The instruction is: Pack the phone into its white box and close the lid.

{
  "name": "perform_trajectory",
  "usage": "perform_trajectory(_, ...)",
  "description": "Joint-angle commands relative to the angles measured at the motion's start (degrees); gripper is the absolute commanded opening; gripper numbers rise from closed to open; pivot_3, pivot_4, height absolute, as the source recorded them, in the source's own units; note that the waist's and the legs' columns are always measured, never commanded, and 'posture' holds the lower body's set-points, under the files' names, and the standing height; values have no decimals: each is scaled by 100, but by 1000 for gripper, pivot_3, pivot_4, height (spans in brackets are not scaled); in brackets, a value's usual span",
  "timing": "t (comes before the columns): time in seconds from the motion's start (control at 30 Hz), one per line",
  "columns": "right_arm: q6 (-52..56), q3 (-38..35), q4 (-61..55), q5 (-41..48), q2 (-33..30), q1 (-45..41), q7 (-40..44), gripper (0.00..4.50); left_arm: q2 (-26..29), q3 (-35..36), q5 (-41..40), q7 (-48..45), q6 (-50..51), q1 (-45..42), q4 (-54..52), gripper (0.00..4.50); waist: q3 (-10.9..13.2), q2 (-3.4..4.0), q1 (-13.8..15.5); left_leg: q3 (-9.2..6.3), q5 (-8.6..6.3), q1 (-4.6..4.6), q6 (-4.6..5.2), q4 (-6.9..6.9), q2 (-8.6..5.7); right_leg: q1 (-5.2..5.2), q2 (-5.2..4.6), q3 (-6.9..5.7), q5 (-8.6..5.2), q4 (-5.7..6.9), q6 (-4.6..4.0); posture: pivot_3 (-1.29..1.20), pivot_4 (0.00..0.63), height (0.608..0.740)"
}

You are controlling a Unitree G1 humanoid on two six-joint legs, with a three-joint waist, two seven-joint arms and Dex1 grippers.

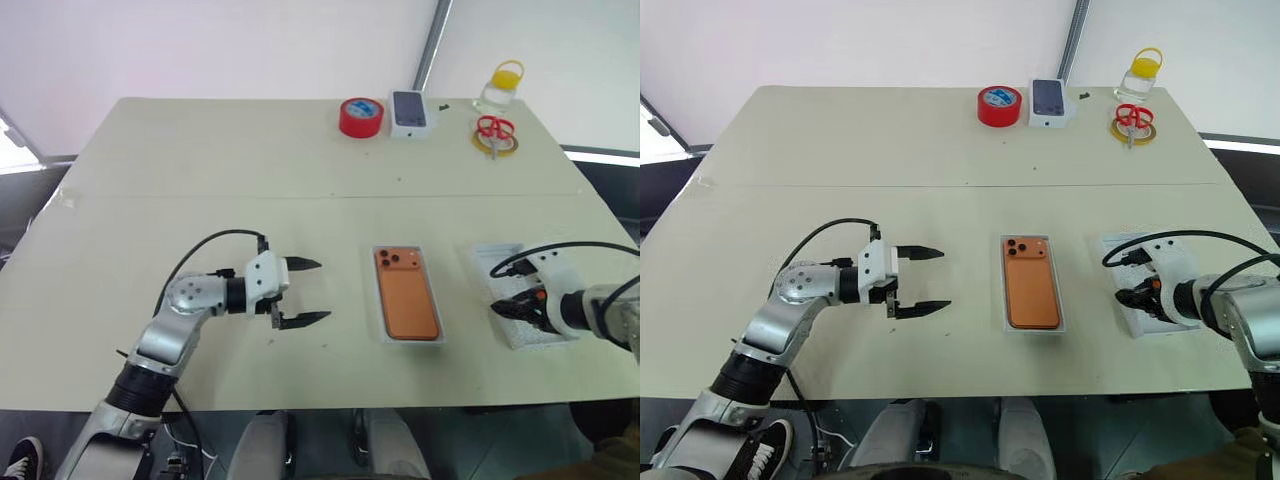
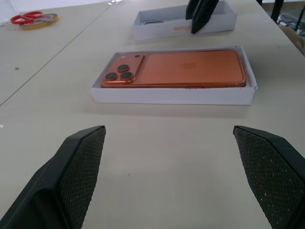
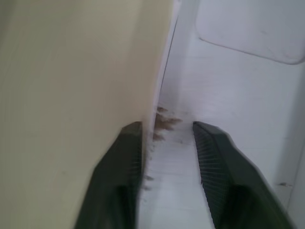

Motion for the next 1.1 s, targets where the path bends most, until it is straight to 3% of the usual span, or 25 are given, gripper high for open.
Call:
perform_trajectory(0.03, -39, 17, 202, -92, 79, -117, -121, 64, -7, 35, -67, 63, 43, -21, -219, 4500, -3, -5, 4, 0, 0, 0, 0, 1, 0, 1, 0, 0, 0, 0, 0, 0, 150, 740)
perform_trajectory(0.37, 219, -94, 199, -54, 345, -537, -424, 64, -28, 46, -96, 0, 223, -275, 8, 4500, -3, -4, 6, 0, 0, -1, 0, 1, -1, -1, 0, 0, 0, 0, -1, 0, 150, 740)
perform_trajectory(0.5, 846, -405, 62, 111, 781, -961, -653, 0, -31, 79, -291, -252, 394, -420, 347, 3231, -1, -1, -12, 0, 0, -2, 0, 0, 0, -4, 0, 0, 0, 1, 0, 0, 150, 740)
perform_trajectory(0.7, 1430, -1172, -98, 220, 1683, -1806, -1020, 0, -116, 117, -262, -213, 389, -633, 658, 105, 1, 3, 1, -1, 0, -7, 0, -1, 1, -9, 2, 0, 1, 3, 1, 0, 150, 740)
perform_trajectory(0.9, 1809, -2141, -818, 794, 3260, -2474, -1135, 0, -133, 264, -175, -63, 155, -759, 897, 41, 2, 7, 0, -3, 0, -9, 0, -3, 2, -18, 3, -1, 13, 15, 20, 0, 150, 740)
perform_trajectory(1.03, 1906, -2379, -1627, 1609, 4456, -2207, -1266, 0, -143, 362, -185, 154, 311, -826, 876, 41, 2, 7, 4, -10, 0, -9, 0, -5, -1, -28, -1, -1, 13, 56, 20, 0, 150, 740)
perform_trajectory(1.1, 1906, -2526, -1834, 2524, 4983, -1875, -1369, 0, -239, 439, -269, 320, 340, -804, 686, 41, 2, 8, 5, -11, 0, -10, 0, -6, -4, -30, -3, 0, 13, 60, 20, 0, 150, 740)
